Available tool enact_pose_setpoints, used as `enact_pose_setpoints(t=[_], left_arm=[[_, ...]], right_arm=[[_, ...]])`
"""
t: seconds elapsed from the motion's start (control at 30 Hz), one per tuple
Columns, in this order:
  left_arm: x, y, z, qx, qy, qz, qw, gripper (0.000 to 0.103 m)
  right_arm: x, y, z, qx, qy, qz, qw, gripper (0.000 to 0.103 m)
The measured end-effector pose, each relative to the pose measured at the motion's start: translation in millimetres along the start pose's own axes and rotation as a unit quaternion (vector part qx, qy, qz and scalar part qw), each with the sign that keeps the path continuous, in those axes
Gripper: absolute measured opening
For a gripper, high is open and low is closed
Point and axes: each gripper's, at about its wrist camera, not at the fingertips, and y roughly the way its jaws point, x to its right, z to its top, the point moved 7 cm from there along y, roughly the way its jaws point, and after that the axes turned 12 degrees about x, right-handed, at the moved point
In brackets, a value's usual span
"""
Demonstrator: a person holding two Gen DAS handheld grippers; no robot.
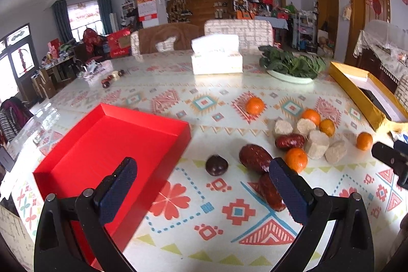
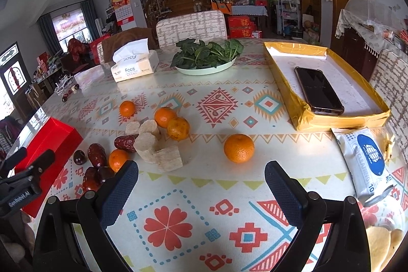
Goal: Organize fruits
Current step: 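Raise both tools and reposition them toward the fruit pile, then grasp a large red date with the left tool while the right tool grasps a beige rice-cake piece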
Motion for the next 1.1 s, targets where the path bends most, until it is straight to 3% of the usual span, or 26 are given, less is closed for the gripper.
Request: enact_pose_setpoints(t=[0.3, 0.53, 0.67, 1.0, 1.1], left_arm=[[16.1, 11.5, -19.0, -0.024, 0.001, -0.058, 0.9981, 0.103], [19.0, 14.2, -22.9, -0.027, -0.011, -0.100, 0.9945, 0.103], [27.1, 16.2, -23.6, -0.035, -0.006, -0.137, 0.9900, 0.090], [50.0, 25.8, -26.3, -0.052, 0.017, -0.172, 0.9837, 0.089], [54.5, 31.3, -30.6, -0.070, 0.022, -0.179, 0.9811, 0.076]], right_arm=[[-7.0, 16.9, 0.9, -0.019, -0.006, 0.028, 0.999, 0.100], [-41.5, 38.7, 4.9, -0.034, -0.037, 0.073, 0.996, 0.087], [-38.9, 46.4, 9.4, -0.036, -0.030, 0.071, 0.996, 0.086], [-6.1, 40.7, -1.3, -0.051, -0.001, 0.090, 0.995, 0.081], [-12.3, 45.9, -5.9, -0.061, -0.022, 0.081, 0.995, 0.074]])
